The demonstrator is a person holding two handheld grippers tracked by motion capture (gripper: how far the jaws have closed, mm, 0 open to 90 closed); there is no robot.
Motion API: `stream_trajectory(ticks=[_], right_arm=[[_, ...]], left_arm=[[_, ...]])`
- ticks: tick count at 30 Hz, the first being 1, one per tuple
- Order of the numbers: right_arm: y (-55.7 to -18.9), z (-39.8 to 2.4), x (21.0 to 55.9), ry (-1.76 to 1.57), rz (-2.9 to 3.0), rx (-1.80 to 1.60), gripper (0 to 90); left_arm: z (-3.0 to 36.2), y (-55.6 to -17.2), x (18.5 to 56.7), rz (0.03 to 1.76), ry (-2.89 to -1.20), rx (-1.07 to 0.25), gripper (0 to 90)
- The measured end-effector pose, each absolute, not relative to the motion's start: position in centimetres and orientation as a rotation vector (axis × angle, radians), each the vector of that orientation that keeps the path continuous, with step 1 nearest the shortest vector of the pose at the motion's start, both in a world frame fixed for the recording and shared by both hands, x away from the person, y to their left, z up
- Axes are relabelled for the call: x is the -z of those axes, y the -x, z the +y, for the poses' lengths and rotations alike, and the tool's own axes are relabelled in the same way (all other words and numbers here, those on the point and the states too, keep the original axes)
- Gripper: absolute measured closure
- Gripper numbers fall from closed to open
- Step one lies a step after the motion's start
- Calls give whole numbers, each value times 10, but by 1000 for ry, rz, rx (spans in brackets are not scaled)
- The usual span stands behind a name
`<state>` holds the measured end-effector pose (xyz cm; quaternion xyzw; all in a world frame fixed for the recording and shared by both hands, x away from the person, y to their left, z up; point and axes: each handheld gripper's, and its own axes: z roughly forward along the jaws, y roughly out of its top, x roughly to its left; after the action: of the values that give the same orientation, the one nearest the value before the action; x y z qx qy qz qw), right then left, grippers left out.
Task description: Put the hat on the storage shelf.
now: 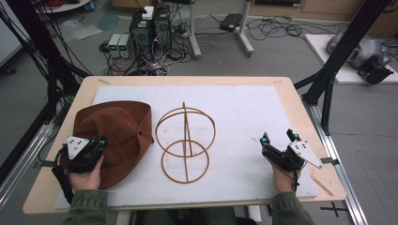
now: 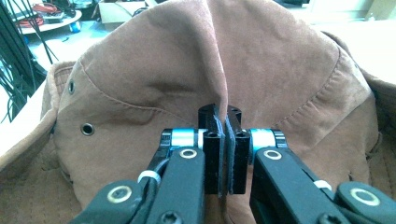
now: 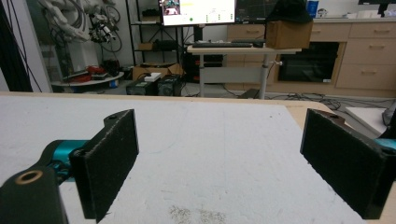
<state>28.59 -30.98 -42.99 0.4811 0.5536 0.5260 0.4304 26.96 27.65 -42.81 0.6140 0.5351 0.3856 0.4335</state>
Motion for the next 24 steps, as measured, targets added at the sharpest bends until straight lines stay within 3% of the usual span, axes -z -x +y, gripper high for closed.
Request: stream_trajectory(ticks=[24], right_arm=[[-285,-311,429,-1204,1371,-1317,106]], left_arm=[[268,-254,401,1168,-1416,-1125,876]])
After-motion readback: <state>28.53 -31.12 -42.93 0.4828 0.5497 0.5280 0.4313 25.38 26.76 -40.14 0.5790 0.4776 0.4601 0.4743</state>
